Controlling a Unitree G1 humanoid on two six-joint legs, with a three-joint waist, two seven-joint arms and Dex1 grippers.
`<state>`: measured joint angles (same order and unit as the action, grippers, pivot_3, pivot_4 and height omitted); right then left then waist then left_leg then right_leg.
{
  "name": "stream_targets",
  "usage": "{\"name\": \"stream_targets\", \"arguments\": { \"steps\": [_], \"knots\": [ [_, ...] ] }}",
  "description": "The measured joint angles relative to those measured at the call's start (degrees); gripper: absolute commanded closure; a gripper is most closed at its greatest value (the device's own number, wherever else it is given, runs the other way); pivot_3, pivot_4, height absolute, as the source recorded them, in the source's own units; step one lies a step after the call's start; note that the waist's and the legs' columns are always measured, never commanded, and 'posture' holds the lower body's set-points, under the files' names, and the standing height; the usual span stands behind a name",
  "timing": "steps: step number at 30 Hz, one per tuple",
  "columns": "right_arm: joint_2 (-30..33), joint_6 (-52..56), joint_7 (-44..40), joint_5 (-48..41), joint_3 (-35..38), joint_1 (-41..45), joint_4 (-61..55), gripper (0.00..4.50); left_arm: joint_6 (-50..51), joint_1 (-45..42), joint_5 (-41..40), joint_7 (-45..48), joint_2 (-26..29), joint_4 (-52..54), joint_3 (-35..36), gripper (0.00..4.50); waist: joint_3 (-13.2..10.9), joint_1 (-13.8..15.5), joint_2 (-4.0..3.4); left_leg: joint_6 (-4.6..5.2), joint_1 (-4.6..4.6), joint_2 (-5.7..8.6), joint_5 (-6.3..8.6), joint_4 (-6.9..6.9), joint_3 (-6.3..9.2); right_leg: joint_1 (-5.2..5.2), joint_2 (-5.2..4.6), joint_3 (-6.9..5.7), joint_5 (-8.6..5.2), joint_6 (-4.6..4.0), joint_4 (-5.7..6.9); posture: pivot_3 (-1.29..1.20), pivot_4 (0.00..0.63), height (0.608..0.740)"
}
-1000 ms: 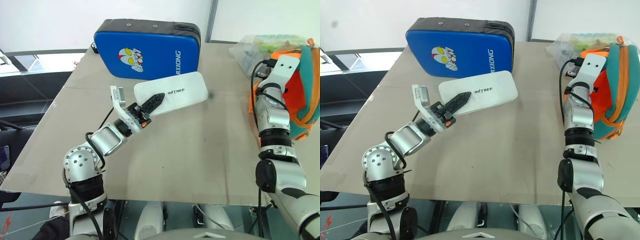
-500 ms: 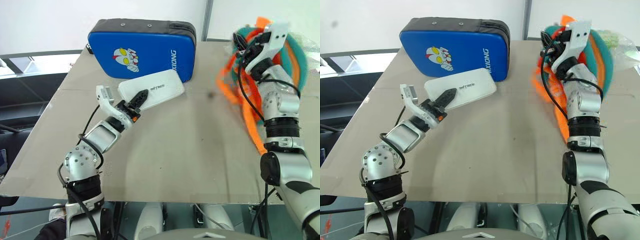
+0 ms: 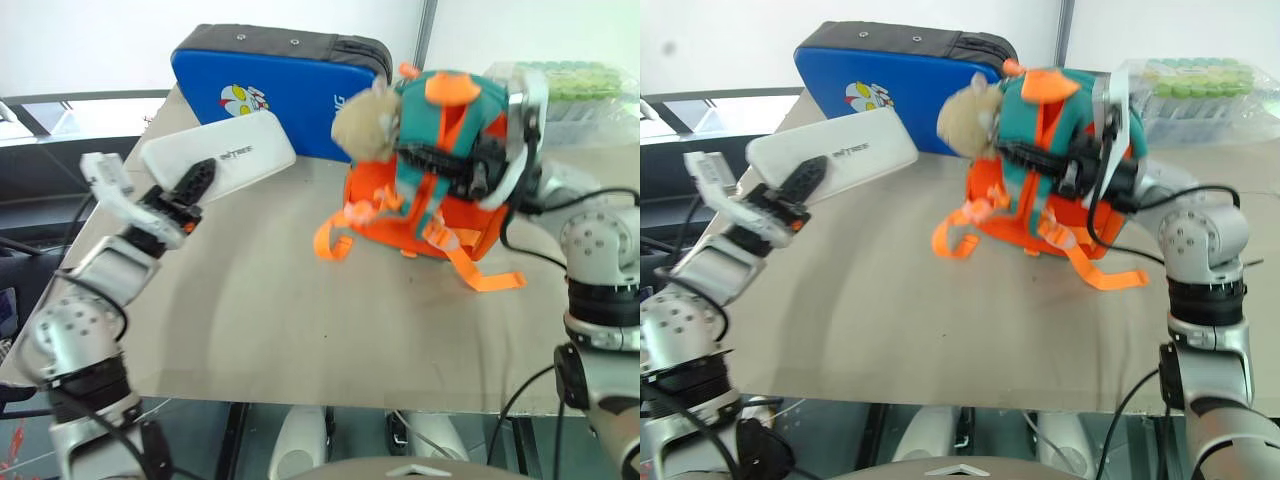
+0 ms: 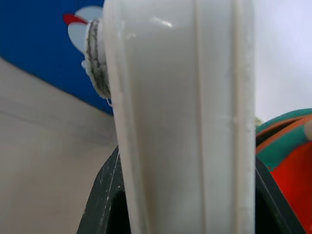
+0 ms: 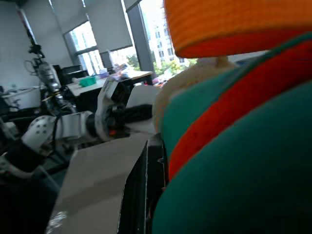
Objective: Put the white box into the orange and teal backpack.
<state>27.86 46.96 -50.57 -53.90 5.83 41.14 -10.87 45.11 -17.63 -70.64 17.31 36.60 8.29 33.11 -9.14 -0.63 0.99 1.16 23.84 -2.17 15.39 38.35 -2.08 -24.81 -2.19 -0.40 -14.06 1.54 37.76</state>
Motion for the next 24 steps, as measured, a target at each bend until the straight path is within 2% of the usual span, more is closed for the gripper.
{"name": "stream_targets", "arguments": {
  "steps": [2,4,9,18,24],
  "knots": [
    [2.8,3.4,-1.5,-6.2,2.3,0.0,-2.8,4.45,1.3,1.0,-1.6,5.6,3.1,0.5,0.4,3.34,0.0,0.3,0.03,0.1,-0.07,0.02,0.06,0.05,0.1,0.1,0.01,-0.16,0.0,0.0,0.04,0.0,0.15,0.74],
    [4.8,4.7,-2.5,-8.1,3.2,-0.6,-4.5,4.45,2.2,1.7,-2.0,8.4,4.2,1.3,0.4,3.34,0.0,0.4,0.05,0.26,-0.12,0.02,0.15,0.08,0.12,0.16,0.02,-0.19,0.0,0.0,0.06,0.0,0.15,0.74],
    [11.9,5.4,-8.0,-5.6,-0.2,-9.3,-8.6,4.45,2.5,3.4,-1.2,17.3,6.7,4.4,-0.3,3.34,0.0,0.3,0.13,0.26,-0.11,0.02,0.15,0.09,0.13,0.15,0.09,-0.16,0.0,0.0,0.06,0.0,0.15,0.74],
    [17.0,4.9,-12.4,-9.4,4.3,-13.7,-11.9,4.45,-6.9,1.8,12.8,32.4,9.0,11.1,-12.3,3.34,0.0,0.5,0.14,0.27,-0.13,0.02,0.16,0.09,0.12,0.16,0.19,-0.13,0.0,0.0,0.06,0.0,0.15,0.74],
    [17.5,1.0,-13.9,-6.8,4.2,-17.2,-14.1,4.45,-15.1,-4.4,23.3,36.7,6.2,11.4,-22.2,3.34,0.0,1.5,0.14,0.28,-0.1,0.04,0.16,0.2,0.11,0.18,0.2,-0.12,0.0,0.0,0.08,0.0,0.15,0.74]
  ]
}}
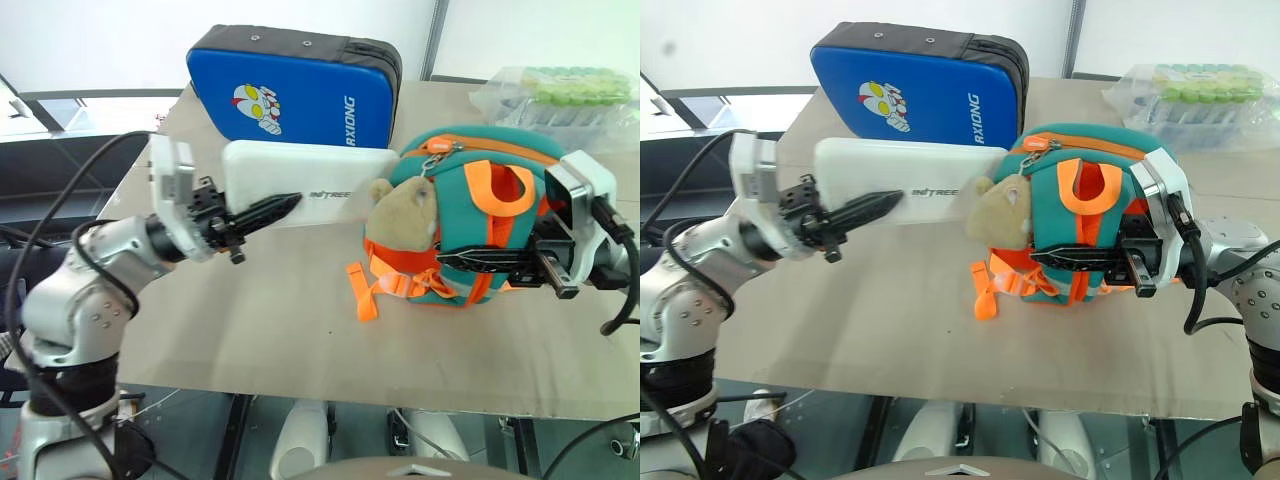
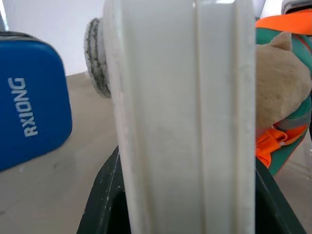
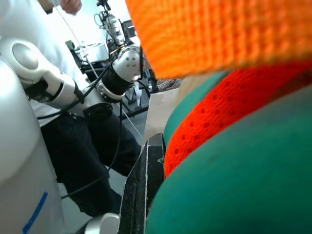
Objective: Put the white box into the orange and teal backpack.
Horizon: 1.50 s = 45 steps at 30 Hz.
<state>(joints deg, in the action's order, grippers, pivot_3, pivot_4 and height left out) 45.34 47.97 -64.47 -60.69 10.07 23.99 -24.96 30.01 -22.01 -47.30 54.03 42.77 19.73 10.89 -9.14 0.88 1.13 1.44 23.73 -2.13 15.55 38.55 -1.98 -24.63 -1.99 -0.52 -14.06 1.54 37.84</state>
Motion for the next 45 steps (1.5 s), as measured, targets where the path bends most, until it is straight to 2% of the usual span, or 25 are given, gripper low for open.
{"name": "stream_targets", "arguments": {
  "steps": [6,12,17,22,25,30,32,33,35,37,38,41,45],
  "knots": [
    [-0.6,-2.0,3.0,3.3,-0.2,-0.6,0.5,4.45,-0.8,-4.4,2.4,3.9,0.5,-0.7,-2.5,3.34,0.0,-0.1,0.01,0.0,-0.02,-0.01,0.0,0.0,0.01,0.0,0.06,0.01,0.0,0.0,0.02,0.0,0.15,0.74],
    [-0.6,-1.9,3.7,2.8,1.2,-2.9,1.5,4.45,0.4,-9.3,2.4,5.0,0.5,-1.8,-2.7,3.34,0.0,-0.1,0.01,0.0,-0.01,-0.02,0.0,0.02,0.02,0.0,0.07,0.0,0.0,0.0,0.04,0.0,0.15,0.74],
    [0.5,-1.7,2.0,0.4,2.0,-4.3,-0.2,4.45,0.8,-15.2,5.9,5.7,-2.4,-3.1,-9.3,3.34,0.0,0.1,0.01,0.01,-0.01,0.02,0.0,0.15,0.08,0.11,0.06,-0.06,0.0,0.01,0.04,0.0,0.15,0.74],
    [-0.8,-3.4,2.3,1.6,0.5,-3.5,-1.6,4.45,-4.3,-20.6,17.3,5.4,-14.3,-12.4,-21.7,3.34,0.0,0.0,0.01,0.02,-0.04,0.11,0.01,0.46,0.17,0.33,0.09,-0.17,0.0,0.01,0.04,0.0,0.15,0.74],
    [-2.7,-6.9,3.8,5.5,-0.6,-3.7,-2.3,4.45,-8.5,-25.4,26.1,4.9,-20.8,-22.9,-28.5,3.34,0.0,0.0,0.0,0.02,-0.06,0.12,0.01,0.54,0.24,0.37,0.17,-0.17,0.0,0.01,0.08,0.0,0.15,0.74],
    [-3.0,-9.4,5.9,8.6,-0.6,-7.5,-3.8,4.45,-14.3,-28.1,32.7,4.8,-27.5,-32.9,-32.4,3.34,0.0,0.0,-0.01,0.02,-0.05,0.1,0.01,0.57,0.33,0.4,0.18,-0.15,0.0,0.02,0.05,0.0,0.15,0.74],
    [-3.1,-10.9,6.9,10.9,-0.6,-9.4,-3.8,4.5,-15.5,-28.5,34.3,4.5,-29.1,-35.4,-32.4,2.31,0.1,0.0,0.0,0.03,-0.07,0.11,0.01,0.59,0.35,0.45,0.15,-0.18,0.0,0.02,0.06,0.0,0.15,0.74],
    [-3.4,-12.0,7.4,12.4,-0.7,-10.6,-3.6,4.5,-15.7,-28.4,34.8,4.4,-29.7,-36.1,-32.3,2.03,0.1,0.0,0.0,0.04,-0.13,0.11,0.02,0.64,0.41,0.57,0.14,-0.19,0.0,0.02,0.05,0.0,0.15,0.74],
    [-4.3,-13.7,7.7,14.2,-0.7,-12.6,-2.9,4.5,-15.2,-27.5,34.8,4.2,-29.7,-36.0,-31.3,1.0,0.1,0.0,0.0,0.09,-0.34,0.11,0.05,0.63,0.49,0.78,0.14,-0.2,0.0,0.02,0.06,0.0,0.15,0.74],
    [-4.7,-14.4,8.2,15.4,-0.7,-13.6,-1.5,4.5,-14.6,-26.2,34.7,3.9,-29.0,-34.6,-29.9,0.33,0.1,-0.1,0.0,0.13,-0.65,0.09,0.08,0.59,0.48,1.06,0.15,-0.19,-0.01,0.02,0.07,0.0,0.15,0.74],
    [-4.9,-14.5,8.7,15.5,-0.7,-13.5,-0.8,4.5,-13.2,-25.1,33.6,4.0,-28.2,-32.4,-28.9,0.14,0.1,-0.3,0.0,0.13,-0.78,0.07,0.08,0.52,0.46,1.13,0.16,-0.12,-0.01,0.03,0.08,0.0,0.15,0.74],
    [-5.2,-14.6,9.7,16.1,-0.6,-13.0,0.7,4.5,-5.2,-20.8,26.3,6.3,-22.2,-23.8,-22.8,0.14,0.0,-1.6,-0.02,0.13,-0.97,-0.01,0.08,0.39,0.65,1.11,0.32,0.05,-0.01,0.01,0.15,0.0,0.15,0.74],
    [-5.5,-14.5,11.1,16.7,-0.7,-10.8,1.8,4.5,8.1,-14.9,13.8,8.8,-13.5,-15.6,-12.6,0.14,0.0,-1.7,-0.06,0.12,-1.01,-0.07,0.07,0.31,0.75,1.08,0.39,0.05,-0.01,0.01,0.19,0.0,0.15,0.74]
  ]
}}
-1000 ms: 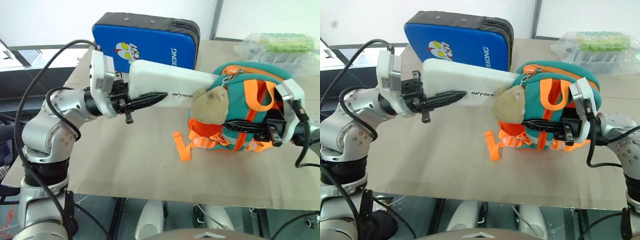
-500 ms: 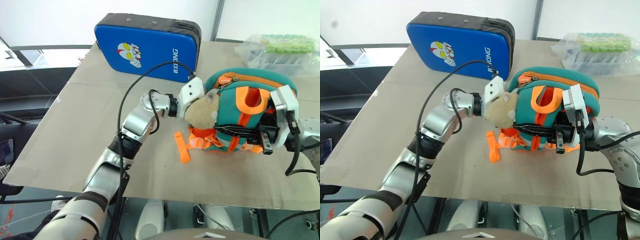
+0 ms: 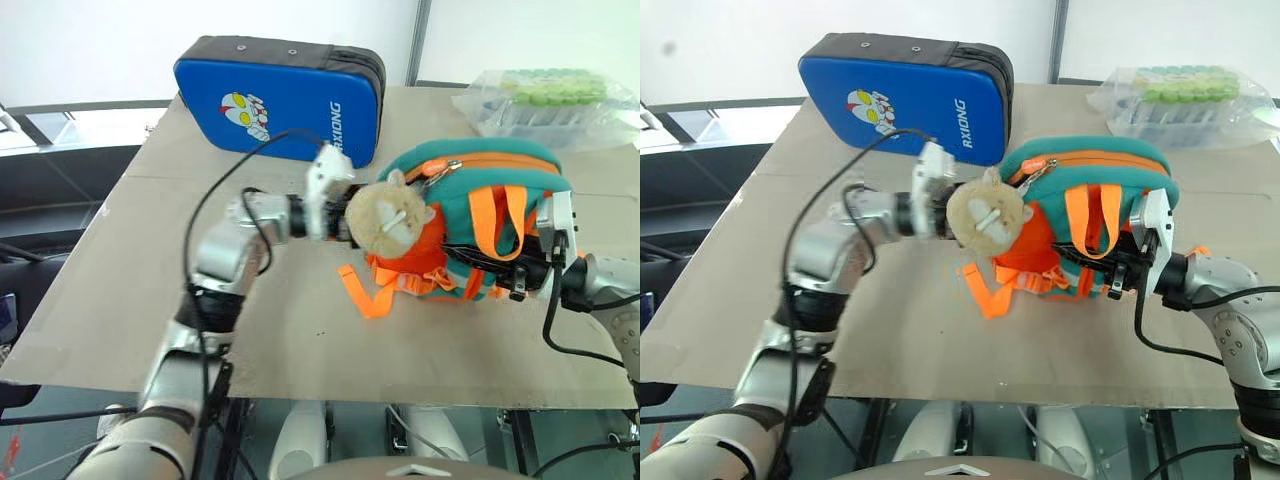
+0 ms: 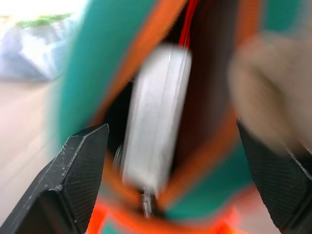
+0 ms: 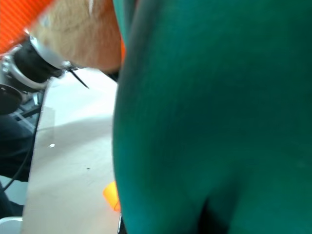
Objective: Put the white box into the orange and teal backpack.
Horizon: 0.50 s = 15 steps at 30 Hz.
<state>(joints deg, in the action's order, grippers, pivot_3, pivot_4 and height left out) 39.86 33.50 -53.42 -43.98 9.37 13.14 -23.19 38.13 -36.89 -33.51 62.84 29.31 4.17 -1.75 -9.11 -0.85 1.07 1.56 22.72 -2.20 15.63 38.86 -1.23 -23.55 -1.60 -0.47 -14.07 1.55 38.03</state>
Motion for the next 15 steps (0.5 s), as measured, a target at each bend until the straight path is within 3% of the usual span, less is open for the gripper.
{"name": "stream_targets", "arguments": {
  "steps": [5,7,15],
  "knots": [
    [-0.7,2.2,1.2,-2.0,-0.2,2.7,0.0,4.5,12.3,4.6,-13.1,-0.1,6.0,4.8,10.0,0.14,0.0,0.5,0.01,-0.01,0.1,0.06,0.0,0.0,0.03,0.0,-0.19,-0.06,0.0,0.01,-0.07,0.0,0.15,0.74],
    [-0.8,2.8,1.3,-2.8,-0.2,3.2,-0.1,4.5,14.3,4.6,-15.9,-1.0,6.0,6.2,11.5,0.14,0.0,1.2,0.01,0.0,0.1,0.14,0.0,0.02,-0.01,0.04,-0.27,-0.1,0.0,0.01,-0.1,0.0,0.15,0.74],
    [-0.5,5.1,1.7,-6.8,0.2,4.1,-2.4,4.5,14.7,-1.0,-16.3,-15.1,-8.0,5.6,7.1,0.14,0.0,1.5,0.04,0.0,0.12,0.24,0.0,0.1,0.02,0.06,-0.27,-0.04,0.01,0.01,-0.08,0.0,0.15,0.74]
  ]
}}
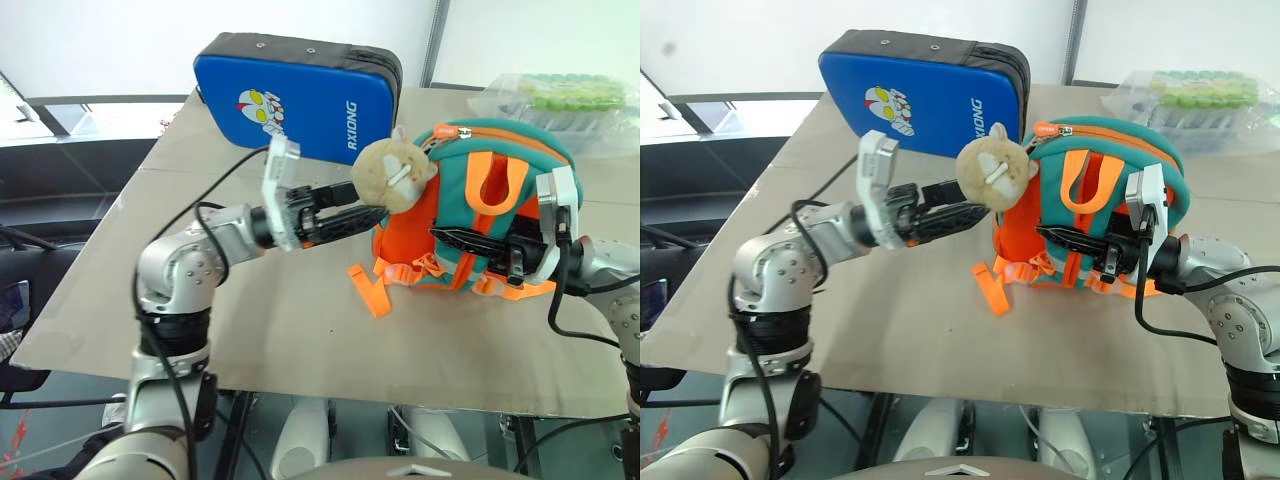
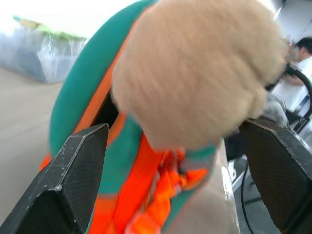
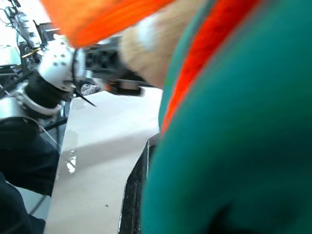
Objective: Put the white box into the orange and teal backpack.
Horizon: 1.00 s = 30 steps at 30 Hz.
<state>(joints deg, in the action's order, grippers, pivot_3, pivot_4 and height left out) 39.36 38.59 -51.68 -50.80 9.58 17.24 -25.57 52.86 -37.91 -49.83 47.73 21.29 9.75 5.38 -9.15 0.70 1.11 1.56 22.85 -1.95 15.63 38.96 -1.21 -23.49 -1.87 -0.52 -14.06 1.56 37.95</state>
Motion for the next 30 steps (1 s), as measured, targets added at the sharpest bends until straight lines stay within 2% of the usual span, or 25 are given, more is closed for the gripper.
{"name": "stream_targets", "arguments": {
  "steps": [2,5,9,13,18,23,28,30],
  "knots": [
    [0.4,0.0,0.1,-0.1,0.2,-0.6,-0.4,4.5,0.3,-1.7,-0.7,-0.7,-0.8,-0.3,0.0,0.14,0.0,-0.2,0.0,0.0,-0.04,-0.03,0.0,-0.03,0.0,0.0,0.07,0.04,0.0,0.0,0.0,0.0,0.15,0.74],
    [0.6,-0.1,0.6,-0.1,0.5,-1.5,-0.5,4.5,0.4,-2.6,-1.5,-0.7,-1.8,-1.1,-0.1,0.99,0.0,-0.2,-0.01,0.0,-0.06,-0.06,0.0,-0.07,0.01,0.0,0.08,0.03,0.0,0.0,0.0,0.0,0.15,0.74],
    [0.6,-0.7,1.1,0.0,0.7,-2.8,-0.6,4.5,1.2,-2.8,-3.5,-1.4,-3.6,-2.7,0.3,2.91,0.0,0.1,0.0,0.0,-0.05,-0.04,0.0,-0.06,0.01,0.0,0.06,0.01,0.0,0.0,-0.01,0.0,0.15,0.74],
    [-0.6,-1.0,2.9,-0.1,1.3,-3.2,-0.5,4.5,1.3,-2.8,-4.7,-1.8,-3.8,-2.7,1.0,4.49,0.0,0.0,-0.01,0.0,-0.05,-0.03,0.0,-0.06,0.0,0.0,0.07,0.02,0.0,0.0,-0.01,0.0,0.15,0.74],
    [-6.1,-1.0,9.0,-3.9,4.2,-1.8,1.2,4.5,0.8,-2.8,-6.8,-2.9,-3.6,-2.6,3.8,4.49,0.0,-0.2,-0.01,-0.01,-0.06,-0.06,0.0,-0.06,-0.02,-0.01,0.08,0.05,0.0,0.0,0.01,0.0,0.15,0.74],
    [-13.0,-1.7,20.5,-10.5,10.4,5.9,6.8,4.5,0.9,-2.4,-10.0,-6.9,-2.8,-3.8,8.5,4.49,0.0,-0.4,-0.03,-0.01,-0.06,-0.06,-0.01,-0.07,-0.02,-0.03,0.07,0.06,0.0,-0.01,0.02,0.0,0.15,0.74],
    [-15.5,-2.9,27.4,-11.0,11.8,9.4,10.4,4.5,1.1,3.2,-12.6,-10.6,-2.4,-4.5,11.3,4.49,0.0,-0.6,-0.03,-0.04,0.02,-0.08,-0.02,-0.21,-0.08,-0.15,0.04,0.22,0.0,-0.01,-0.03,0.0,0.15,0.74],
    [-16.3,-3.8,30.0,-10.0,11.8,11.1,12.1,4.5,1.1,8.1,-13.3,-11.8,-2.1,-4.1,12.4,4.49,0.0,-0.9,-0.04,-0.04,-0.01,-0.08,-0.03,-0.25,-0.11,-0.16,0.02,0.28,0.0,-0.01,-0.02,0.0,0.15,0.74]
  ]
}}
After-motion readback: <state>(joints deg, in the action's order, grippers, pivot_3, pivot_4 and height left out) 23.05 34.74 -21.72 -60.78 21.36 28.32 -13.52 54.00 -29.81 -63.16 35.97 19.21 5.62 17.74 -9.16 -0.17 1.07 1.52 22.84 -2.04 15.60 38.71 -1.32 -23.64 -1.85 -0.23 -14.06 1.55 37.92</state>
